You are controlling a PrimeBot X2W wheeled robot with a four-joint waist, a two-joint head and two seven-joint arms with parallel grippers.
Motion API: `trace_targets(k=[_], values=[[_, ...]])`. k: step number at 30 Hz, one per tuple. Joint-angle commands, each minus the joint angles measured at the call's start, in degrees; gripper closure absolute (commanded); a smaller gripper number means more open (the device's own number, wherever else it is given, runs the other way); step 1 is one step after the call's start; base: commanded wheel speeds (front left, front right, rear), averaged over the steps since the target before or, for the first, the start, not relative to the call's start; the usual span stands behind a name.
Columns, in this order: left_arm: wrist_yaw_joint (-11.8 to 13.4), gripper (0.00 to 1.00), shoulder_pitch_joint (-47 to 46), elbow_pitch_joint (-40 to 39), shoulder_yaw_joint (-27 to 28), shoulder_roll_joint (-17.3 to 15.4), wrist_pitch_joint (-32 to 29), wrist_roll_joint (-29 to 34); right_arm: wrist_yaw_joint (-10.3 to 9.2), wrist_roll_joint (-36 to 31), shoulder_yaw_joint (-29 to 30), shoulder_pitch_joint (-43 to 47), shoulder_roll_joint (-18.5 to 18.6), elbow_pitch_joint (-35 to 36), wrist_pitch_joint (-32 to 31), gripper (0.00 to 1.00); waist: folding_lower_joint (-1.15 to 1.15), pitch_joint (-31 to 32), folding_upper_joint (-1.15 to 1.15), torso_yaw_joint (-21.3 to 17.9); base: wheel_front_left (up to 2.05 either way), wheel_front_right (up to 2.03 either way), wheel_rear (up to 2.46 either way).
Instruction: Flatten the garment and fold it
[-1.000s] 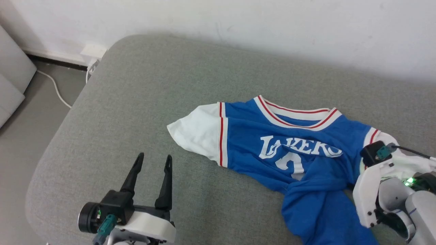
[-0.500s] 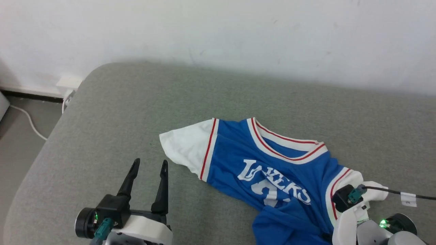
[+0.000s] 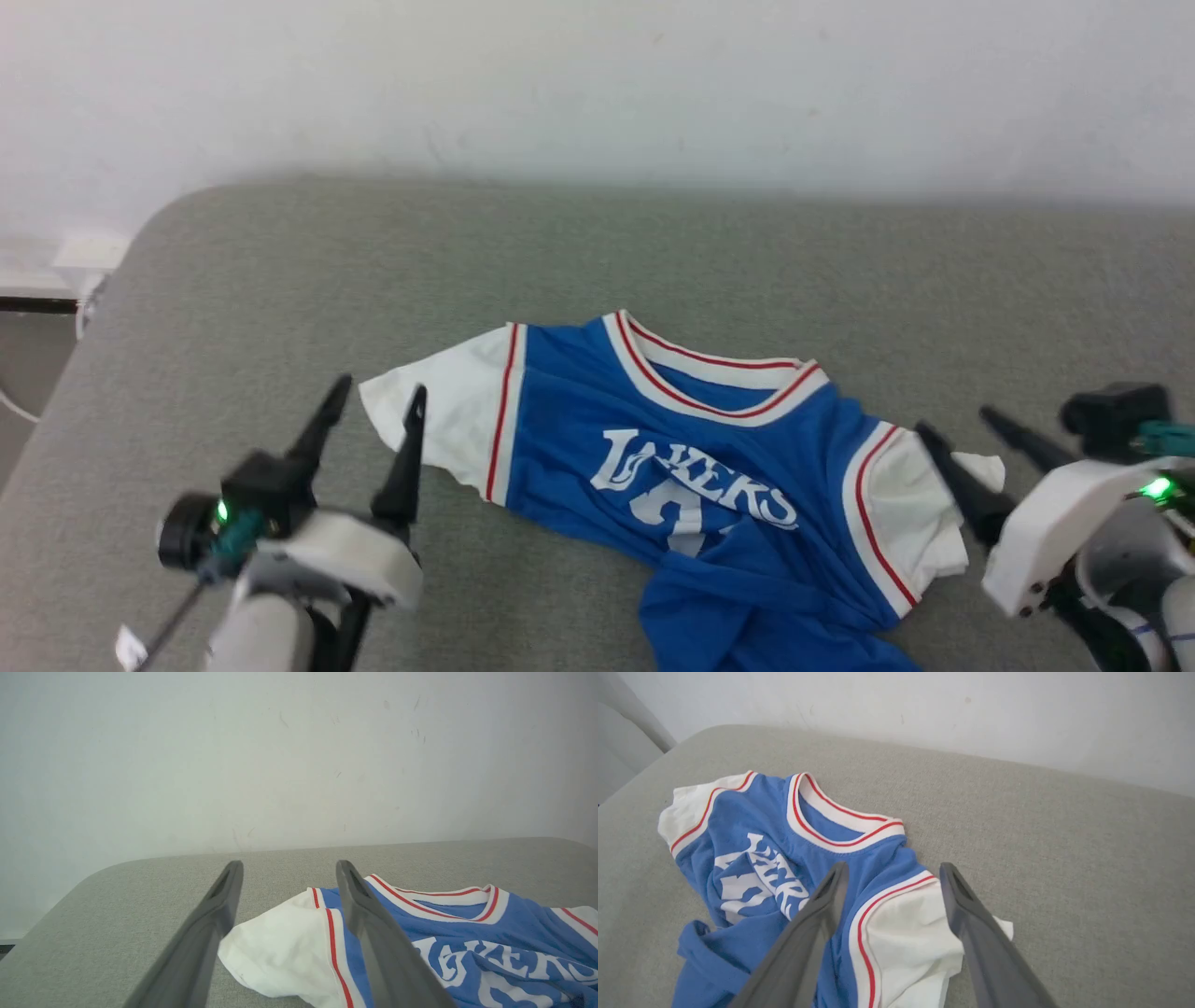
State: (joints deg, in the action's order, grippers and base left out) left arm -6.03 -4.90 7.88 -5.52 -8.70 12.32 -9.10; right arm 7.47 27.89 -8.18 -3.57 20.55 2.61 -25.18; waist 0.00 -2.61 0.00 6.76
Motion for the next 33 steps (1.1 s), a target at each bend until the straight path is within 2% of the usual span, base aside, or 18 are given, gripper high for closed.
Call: trace_targets(k=[1, 5, 9, 13, 17, 21, 24, 28, 31, 32, 33], values=[[-0.5, 0.0, -3.1, 1.1, 0.1, -1.8, -2.1, -1.2, 0.02, -1.8, 2.5, -0.4, -1.5, 0.9, 3.3, 0.0, 0.0, -2.8, 0.0, -3.2, 0.0, 0.0, 0.0], [-1.3, 0.0, -9.3, 4.5, -1.4, -6.7, -10.7, -4.6, 0.02, -5.6, 8.0, -0.3, -5.1, 1.4, 10.2, 0.0, 0.0, -5.8, 0.0, -5.9, 0.0, 0.0, 0.0], [-1.4, 0.0, -15.5, 8.0, -9.0, -14.8, -25.1, -13.1, 0.02, -8.2, 12.1, -0.2, -8.9, 1.7, 15.1, 0.0, 0.0, -9.2, 0.0, -8.0, 0.0, 0.0, 0.0], [-1.4, 0.0, -21.3, 10.0, -13.2, -22.1, -36.4, -21.9, 0.02, -9.5, 13.6, 0.2, -11.3, 1.3, 17.4, 0.0, 0.0, -12.1, 0.0, -10.0, 0.0, 0.0, 0.0], [-1.4, 0.0, -25.7, 11.6, -16.9, -27.5, -45.6, -27.2, 0.02, -10.1, 13.8, -0.2, -12.7, 0.3, 19.2, 0.0, 0.0, -14.5, 0.0, -11.4, 0.0, 0.0, 0.0], [-1.4, 0.0, -28.5, 14.9, -18.2, -30.7, -52.2, -27.9, 0.02, -10.2, 13.5, -0.8, -13.7, -1.1, 20.5, 0.0, 0.0, -15.9, 0.0, -12.4, 0.0, 0.0, 0.0], [-1.3, 0.0, -29.5, 16.9, -19.4, -32.1, -54.4, -26.4, 0.02, -10.1, 13.1, -1.2, -14.1, -2.1, 21.2, 0.0, 0.0, -16.5, 0.0, -13.1, 0.0, 0.0, 0.0], [-1.1, 0.0, -29.6, 18.7, -18.9, -31.2, -54.5, -27.9, 0.02, -10.2, 13.2, -1.7, -14.2, -3.3, 21.7, 0.0, 0.0, -17.0, 0.0, -13.5, 0.0, 0.0, 0.0], [-1.1, 0.0, -28.7, 20.0, -19.5, -30.1, -56.8, -30.0, 0.02, -10.5, 13.6, -1.8, -14.1, -4.1, 21.7, 0.0, 0.0, -17.0, 0.0, -13.5, 0.0, 0.0, 0.0], [-1.2, 0.55, -28.1, 20.4, -19.3, -29.2, -58.4, -32.0, 0.02, -10.7, 13.8, -1.8, -14.1, -4.3, 21.6, 0.0, 0.0, -16.9, 0.0, -13.4, 0.0, 0.0, 0.0], [-1.2, 1.0, -27.5, 20.5, -19.1, -28.5, -59.8, -33.7, 0.02, -10.8, 13.9, -1.7, -14.0, -4.5, 21.5, 0.0, 0.0, -16.8, 0.0, -13.3, 0.0, 0.0, 0.0]])
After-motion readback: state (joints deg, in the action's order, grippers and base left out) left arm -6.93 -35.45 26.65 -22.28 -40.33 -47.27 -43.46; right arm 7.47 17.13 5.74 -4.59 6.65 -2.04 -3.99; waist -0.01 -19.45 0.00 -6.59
